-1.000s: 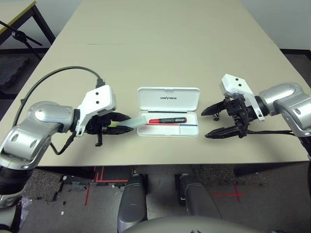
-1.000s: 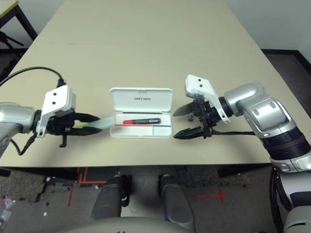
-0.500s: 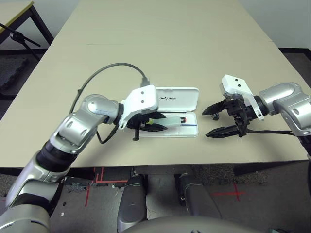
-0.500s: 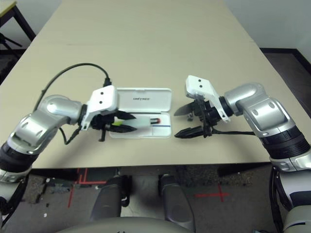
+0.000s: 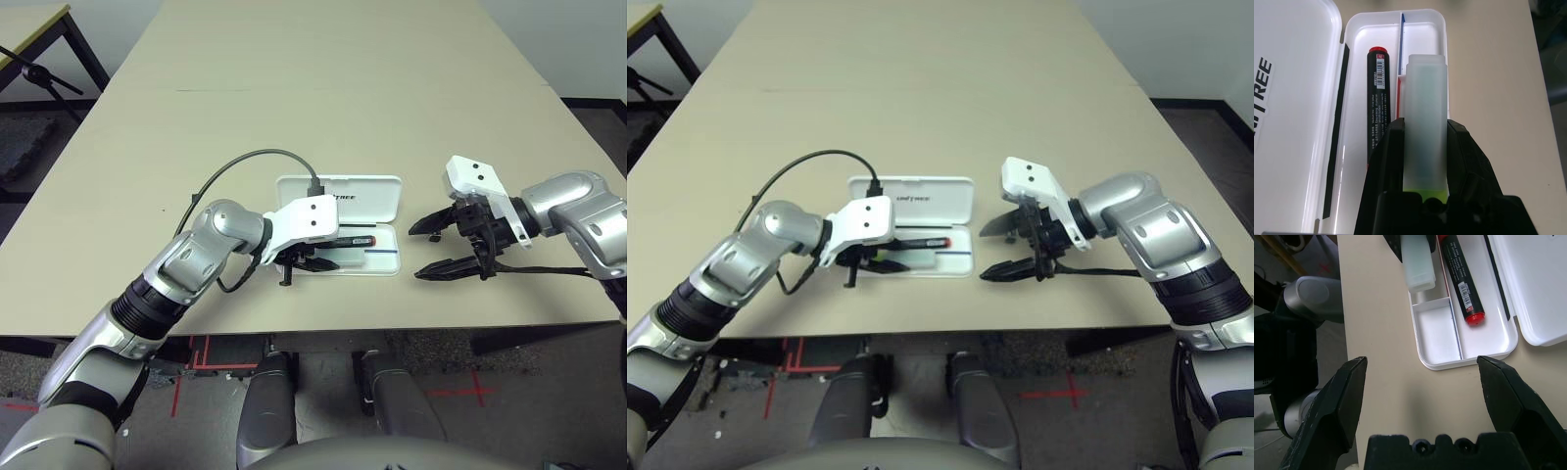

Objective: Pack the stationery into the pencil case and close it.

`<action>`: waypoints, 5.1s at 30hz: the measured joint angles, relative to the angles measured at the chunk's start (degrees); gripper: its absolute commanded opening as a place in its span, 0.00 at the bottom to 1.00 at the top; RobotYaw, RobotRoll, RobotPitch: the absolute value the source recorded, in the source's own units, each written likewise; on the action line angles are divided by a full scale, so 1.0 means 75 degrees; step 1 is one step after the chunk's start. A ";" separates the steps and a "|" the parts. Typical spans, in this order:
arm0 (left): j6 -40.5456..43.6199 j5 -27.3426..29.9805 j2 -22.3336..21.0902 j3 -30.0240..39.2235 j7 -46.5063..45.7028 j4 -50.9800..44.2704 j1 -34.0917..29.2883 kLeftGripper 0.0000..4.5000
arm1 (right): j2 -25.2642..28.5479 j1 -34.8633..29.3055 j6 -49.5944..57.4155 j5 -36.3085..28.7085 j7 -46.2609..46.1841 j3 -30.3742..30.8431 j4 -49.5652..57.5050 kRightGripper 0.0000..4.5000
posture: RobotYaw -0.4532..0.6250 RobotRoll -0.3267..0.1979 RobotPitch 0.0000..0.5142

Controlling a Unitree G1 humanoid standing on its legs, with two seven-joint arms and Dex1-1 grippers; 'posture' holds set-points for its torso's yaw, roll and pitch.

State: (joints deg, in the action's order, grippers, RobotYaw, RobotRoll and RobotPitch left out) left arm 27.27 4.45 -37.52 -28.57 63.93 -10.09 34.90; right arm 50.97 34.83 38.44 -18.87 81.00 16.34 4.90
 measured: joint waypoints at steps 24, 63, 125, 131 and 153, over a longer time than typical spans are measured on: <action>0.0383 0.1416 -0.0969 0.2199 0.0729 -0.0904 0.0250 1.00 | 0.0019 0.0044 -0.0205 0.0124 -0.0047 -0.0138 -0.0452 1.00 | 0.42 0.62 0.31; 0.0151 0.1896 -0.1466 0.2679 0.0887 -0.0894 -0.0170 1.00 | -0.4794 -0.0532 0.7047 0.0835 -0.9573 -0.4141 0.2426 1.00 | 0.35 0.62 0.32; 0.0588 0.1846 -0.2129 0.2583 0.0877 -0.1299 -0.0276 1.00 | 0.1140 0.0438 -0.0534 0.0134 0.0282 0.0227 0.0238 0.07 | 0.42 0.62 0.31; 0.0647 0.1832 -0.2215 0.2583 0.0846 -0.1382 -0.0397 1.00 | 0.0565 0.0551 -0.0619 0.0433 0.0417 0.0560 0.0242 0.07 | 0.42 0.62 0.31; 0.0902 0.1831 -0.2218 0.2582 0.0529 -0.1725 -0.0599 1.00 | -0.0950 0.0701 -0.1017 0.1282 0.0129 0.1032 -0.0156 0.07 | 0.46 0.62 0.32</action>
State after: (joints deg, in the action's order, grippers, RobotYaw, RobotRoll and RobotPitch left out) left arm 34.04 18.18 -54.16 -9.20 67.90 -23.03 30.40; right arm 43.85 40.09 30.81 -9.25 81.97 24.08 3.73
